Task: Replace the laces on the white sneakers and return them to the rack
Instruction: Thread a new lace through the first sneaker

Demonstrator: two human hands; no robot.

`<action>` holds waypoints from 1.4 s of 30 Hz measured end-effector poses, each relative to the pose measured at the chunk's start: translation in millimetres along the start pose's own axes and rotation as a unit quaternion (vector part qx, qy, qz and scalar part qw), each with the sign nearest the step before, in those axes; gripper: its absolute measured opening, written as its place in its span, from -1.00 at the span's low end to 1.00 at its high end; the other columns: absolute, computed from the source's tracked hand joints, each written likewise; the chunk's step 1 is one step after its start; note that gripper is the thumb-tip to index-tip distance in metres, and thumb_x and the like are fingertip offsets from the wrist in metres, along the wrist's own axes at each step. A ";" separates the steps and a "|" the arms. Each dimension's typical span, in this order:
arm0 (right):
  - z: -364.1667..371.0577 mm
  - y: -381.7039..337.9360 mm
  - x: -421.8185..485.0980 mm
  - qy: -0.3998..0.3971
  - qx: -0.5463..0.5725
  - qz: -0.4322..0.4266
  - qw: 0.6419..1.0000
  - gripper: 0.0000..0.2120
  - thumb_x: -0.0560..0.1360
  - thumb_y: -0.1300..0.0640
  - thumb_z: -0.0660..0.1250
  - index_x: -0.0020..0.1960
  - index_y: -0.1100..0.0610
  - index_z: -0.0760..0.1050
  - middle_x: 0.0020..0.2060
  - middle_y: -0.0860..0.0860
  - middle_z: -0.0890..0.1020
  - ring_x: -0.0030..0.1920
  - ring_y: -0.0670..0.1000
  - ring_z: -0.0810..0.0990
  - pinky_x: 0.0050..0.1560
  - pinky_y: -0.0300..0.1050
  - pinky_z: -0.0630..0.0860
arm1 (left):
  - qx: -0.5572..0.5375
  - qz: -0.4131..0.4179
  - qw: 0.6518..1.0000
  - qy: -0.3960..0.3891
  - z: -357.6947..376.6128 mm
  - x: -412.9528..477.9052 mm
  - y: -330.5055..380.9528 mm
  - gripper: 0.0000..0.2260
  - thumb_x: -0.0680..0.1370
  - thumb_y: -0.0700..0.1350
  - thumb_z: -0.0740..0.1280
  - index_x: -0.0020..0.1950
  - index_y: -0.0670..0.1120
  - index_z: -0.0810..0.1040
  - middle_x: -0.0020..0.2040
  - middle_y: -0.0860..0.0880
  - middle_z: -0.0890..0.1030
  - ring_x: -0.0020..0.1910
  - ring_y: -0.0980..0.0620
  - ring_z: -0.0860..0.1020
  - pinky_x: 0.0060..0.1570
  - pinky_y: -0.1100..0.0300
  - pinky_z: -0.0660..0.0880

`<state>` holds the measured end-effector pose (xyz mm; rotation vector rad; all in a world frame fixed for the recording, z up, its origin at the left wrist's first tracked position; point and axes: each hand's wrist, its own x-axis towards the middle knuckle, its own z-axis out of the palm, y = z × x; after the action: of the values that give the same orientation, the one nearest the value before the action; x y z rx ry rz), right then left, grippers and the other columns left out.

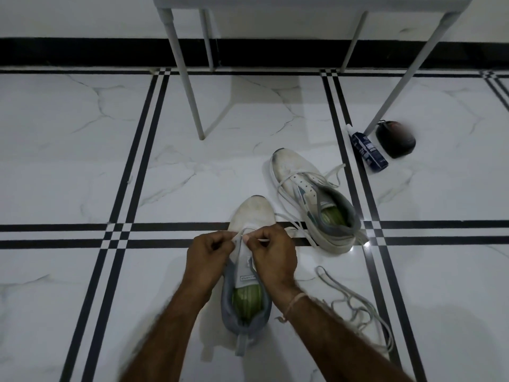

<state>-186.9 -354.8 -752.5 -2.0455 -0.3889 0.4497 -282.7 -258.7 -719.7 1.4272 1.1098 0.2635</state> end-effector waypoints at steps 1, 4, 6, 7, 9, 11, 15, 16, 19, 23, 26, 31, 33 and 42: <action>0.7 -0.4 0.2 0.000 -0.001 0.003 1.000 -0.86 0.44 0.00 0.56 -0.19 0.01 0.63 -0.16 -0.14 0.65 -0.12 -0.17 0.61 -0.06 -0.12 0.55 | 0.000 0.004 1.000 -0.005 -1.5 0.5 -1.3 -0.83 0.59 -0.23 0.38 0.05 -0.04 0.75 -0.08 0.04 0.76 -0.03 0.04 0.69 -0.11 0.23 0.59; 0.4 0.0 0.4 0.004 0.012 0.028 1.000 -0.85 0.44 -0.02 0.55 -0.21 0.00 0.64 -0.18 -0.16 0.65 -0.13 -0.18 0.61 -0.02 -0.09 0.56 | 0.001 0.016 1.000 -0.017 -2.8 0.1 -2.9 -0.82 0.59 -0.23 0.39 0.04 -0.02 0.75 -0.08 0.08 0.75 -0.03 0.08 0.70 -0.07 0.27 0.61; 0.3 0.9 0.4 0.009 0.017 0.038 0.999 -0.85 0.44 -0.03 0.55 -0.21 0.00 0.64 -0.20 -0.17 0.65 -0.14 -0.19 0.62 -0.01 -0.06 0.58 | -0.003 0.022 1.000 -0.020 -2.7 -0.1 -3.1 -0.83 0.59 -0.23 0.39 0.04 -0.01 0.75 -0.07 0.09 0.75 -0.03 0.11 0.69 -0.07 0.30 0.60; 0.2 1.0 -0.1 0.008 0.019 0.036 0.999 -0.85 0.44 -0.03 0.55 -0.21 0.01 0.64 -0.20 -0.17 0.66 -0.14 -0.19 0.62 -0.01 -0.06 0.58 | 0.002 0.028 0.999 -0.017 -2.5 -0.2 -3.6 -0.83 0.58 -0.22 0.40 0.04 -0.01 0.75 -0.07 0.11 0.75 -0.04 0.15 0.69 -0.09 0.33 0.59; 0.1 0.8 -0.8 0.000 0.019 0.020 1.000 -0.87 0.44 0.00 0.55 -0.20 0.01 0.65 -0.20 -0.17 0.66 -0.14 -0.19 0.63 -0.03 -0.10 0.58 | 0.019 0.045 0.999 -0.006 -1.9 -1.2 -3.5 -0.84 0.57 -0.22 0.42 0.04 0.00 0.73 -0.07 0.13 0.73 -0.07 0.24 0.67 -0.17 0.41 0.55; 0.3 1.5 -0.9 -0.013 0.018 -0.009 1.000 -0.90 0.43 0.05 0.56 -0.20 0.01 0.67 -0.20 -0.16 0.65 -0.13 -0.18 0.63 -0.04 -0.13 0.57 | 0.016 0.051 0.999 -0.005 -2.8 -1.2 -4.1 -0.83 0.57 -0.23 0.42 0.03 0.01 0.73 -0.06 0.12 0.74 -0.07 0.23 0.66 -0.18 0.42 0.54; -0.7 6.7 -0.4 -0.044 0.016 -0.077 0.996 -0.94 0.46 0.17 0.54 -0.11 0.04 0.70 -0.17 -0.16 0.66 -0.08 -0.13 0.64 0.00 -0.09 0.60 | 0.001 0.031 0.999 -0.011 -5.2 0.5 -7.2 -0.84 0.56 -0.21 0.42 0.04 0.00 0.75 -0.05 0.10 0.75 -0.02 0.14 0.69 -0.02 0.25 0.60; -2.0 8.3 0.4 -0.046 0.015 -0.081 0.996 -0.92 0.47 0.19 0.52 -0.09 0.04 0.71 -0.16 -0.16 0.67 -0.06 -0.13 0.65 0.02 -0.07 0.60 | -0.003 0.026 1.000 -0.013 -5.1 1.4 -7.8 -0.85 0.57 -0.20 0.43 0.05 -0.01 0.75 -0.04 0.09 0.75 -0.01 0.11 0.69 0.01 0.21 0.61; -3.0 7.1 3.1 -0.043 0.016 -0.051 0.998 -0.94 0.47 0.14 0.53 -0.08 0.00 0.70 -0.15 -0.18 0.70 -0.07 -0.16 0.66 0.03 -0.05 0.63 | -0.009 0.026 0.999 -0.025 -5.9 2.7 -8.8 -0.84 0.57 -0.21 0.42 0.05 0.00 0.75 -0.05 0.10 0.75 -0.01 0.11 0.69 0.00 0.23 0.58; -0.4 3.0 5.5 -0.038 -0.013 -0.028 0.999 -0.96 0.46 0.05 0.54 -0.13 -0.02 0.69 -0.20 -0.21 0.70 -0.13 -0.20 0.65 -0.03 -0.12 0.60 | -0.005 0.020 1.000 -0.023 -6.3 2.6 -6.7 -0.84 0.56 -0.20 0.44 0.03 0.03 0.73 -0.09 0.09 0.74 -0.03 0.12 0.69 0.01 0.24 0.59; -1.3 -1.0 6.7 -0.036 -0.018 -0.021 0.999 -0.95 0.45 0.07 0.55 -0.15 -0.02 0.69 -0.23 -0.23 0.70 -0.14 -0.22 0.65 -0.06 -0.20 0.56 | -0.042 0.008 0.998 -0.037 -4.4 3.1 -5.3 -0.89 0.60 -0.09 0.41 0.02 0.01 0.75 -0.09 0.02 0.75 -0.02 0.02 0.71 0.03 0.08 0.63; -5.3 -0.6 7.3 -0.046 -0.001 -0.022 0.999 -0.84 0.43 0.11 0.56 -0.16 -0.02 0.57 -0.25 -0.18 0.67 -0.18 -0.18 0.64 -0.12 -0.06 0.58 | -0.042 -0.038 0.998 0.034 10.3 15.8 -2.7 -0.84 0.52 -0.09 0.51 -0.24 -0.12 0.70 -0.36 -0.10 0.65 -0.36 -0.01 0.54 -0.28 0.08 0.50; -8.1 4.3 8.7 -0.070 0.004 -0.033 0.997 -0.80 0.41 0.12 0.56 -0.12 -0.04 0.54 -0.21 -0.17 0.67 -0.15 -0.14 0.65 -0.09 0.04 0.61 | -0.039 -0.045 0.998 0.034 11.9 22.3 -5.0 -0.82 0.49 -0.07 0.50 -0.25 -0.13 0.68 -0.33 -0.19 0.64 -0.36 -0.06 0.52 -0.28 0.06 0.48; -22.8 5.2 12.0 -0.131 -0.036 -0.055 0.989 -0.73 0.42 0.16 0.55 0.00 -0.08 0.54 -0.15 -0.21 0.64 -0.12 -0.16 0.63 -0.02 -0.02 0.61 | -0.376 -0.132 0.916 0.035 -38.9 38.2 44.8 -0.72 0.72 -0.15 0.14 -0.13 -0.13 0.53 -0.18 -0.06 0.68 -0.16 0.02 0.65 -0.12 0.06 0.63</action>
<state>-165.3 -369.2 -748.3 -2.0261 -0.6817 0.6460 -271.1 -196.1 -689.2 0.5798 1.0783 0.4874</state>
